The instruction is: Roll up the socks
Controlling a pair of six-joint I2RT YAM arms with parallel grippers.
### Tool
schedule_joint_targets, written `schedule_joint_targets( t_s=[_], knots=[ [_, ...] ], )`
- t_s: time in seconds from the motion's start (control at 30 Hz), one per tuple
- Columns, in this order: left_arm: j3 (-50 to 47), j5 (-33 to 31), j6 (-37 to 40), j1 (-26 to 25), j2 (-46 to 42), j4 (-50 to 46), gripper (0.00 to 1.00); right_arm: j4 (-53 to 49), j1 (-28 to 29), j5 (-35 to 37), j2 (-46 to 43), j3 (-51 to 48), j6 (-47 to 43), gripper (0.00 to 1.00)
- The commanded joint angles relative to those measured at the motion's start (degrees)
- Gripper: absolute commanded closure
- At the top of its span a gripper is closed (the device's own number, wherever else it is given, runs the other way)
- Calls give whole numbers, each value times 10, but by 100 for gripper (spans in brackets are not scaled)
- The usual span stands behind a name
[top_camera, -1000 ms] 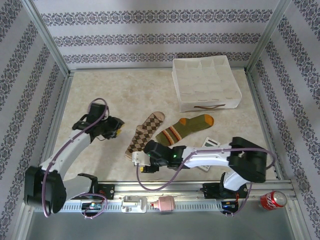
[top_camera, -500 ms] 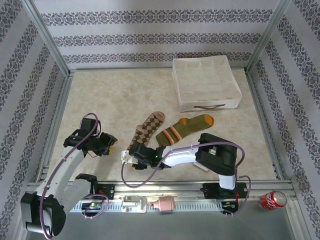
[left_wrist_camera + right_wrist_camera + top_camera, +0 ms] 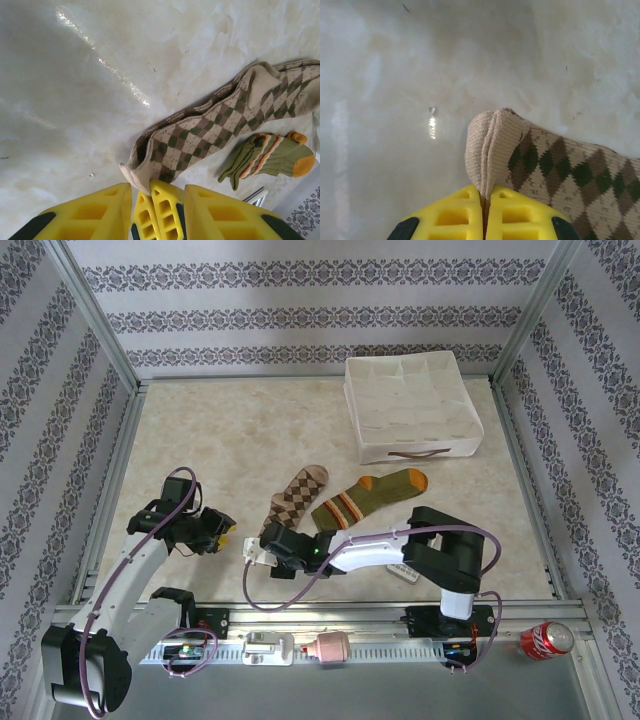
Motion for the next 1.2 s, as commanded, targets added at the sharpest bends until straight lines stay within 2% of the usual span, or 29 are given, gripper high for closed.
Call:
schedule_joint_targets(
  t_s=[0.0,0.27,0.5,0.63,0.83,1.17],
  knots=[
    [10,12,9,7,-9,-27,68,-23,-17,-71,-35,-10,43,100],
    [8,41,5,6,-7,-23,68,-44,-103,-277,-29,3,149,100],
    [-13,82,-15,-1,-3,20,68,-60,-165,-354,16,25,214,100],
    [-40,86,-55,-36,1,72,69,-68,-182,-366,38,33,234,100],
    [-81,50,-140,-110,16,158,69,-69,-199,-368,68,38,258,100],
    [-113,28,-210,-162,103,312,67,-68,-203,-369,86,41,265,100]
  ],
)
